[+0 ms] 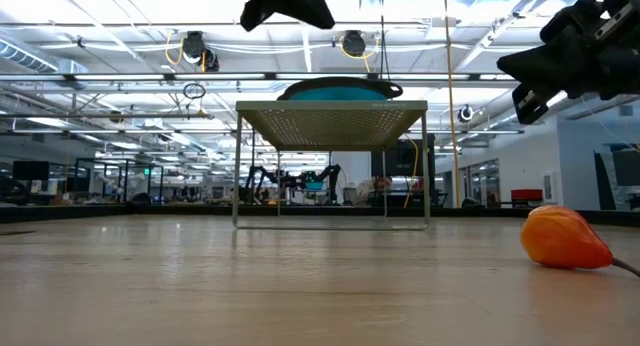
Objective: Pick & Place Fruit
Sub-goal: Put the peach into the blue strainer bowl on the shelf
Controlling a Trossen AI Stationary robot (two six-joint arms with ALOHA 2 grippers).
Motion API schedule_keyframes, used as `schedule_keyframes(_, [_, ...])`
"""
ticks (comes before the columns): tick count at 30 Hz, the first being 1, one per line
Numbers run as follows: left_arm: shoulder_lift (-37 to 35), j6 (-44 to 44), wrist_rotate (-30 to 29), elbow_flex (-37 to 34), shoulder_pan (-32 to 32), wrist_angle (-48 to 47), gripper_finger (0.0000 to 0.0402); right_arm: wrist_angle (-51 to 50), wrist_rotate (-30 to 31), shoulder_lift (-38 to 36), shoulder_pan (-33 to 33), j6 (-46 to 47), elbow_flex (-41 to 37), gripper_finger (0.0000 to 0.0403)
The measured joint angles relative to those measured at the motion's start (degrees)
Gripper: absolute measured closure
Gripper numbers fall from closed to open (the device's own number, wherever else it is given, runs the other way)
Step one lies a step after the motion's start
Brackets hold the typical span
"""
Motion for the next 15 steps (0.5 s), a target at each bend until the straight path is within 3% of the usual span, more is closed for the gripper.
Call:
schedule_keyframes(10, [-0.39,-0.76,-0.01,-6.70,-2.27,7.34,0.0400,0.02,3.13,6.03,5.33,-2.24,3.81,0.0402])
schedule_keyframes(15, [-2.18,-1.33,0.13,-11.32,-2.85,12.63,0.0397,4.90,4.96,10.14,8.15,-1.77,4.15,0.0403])
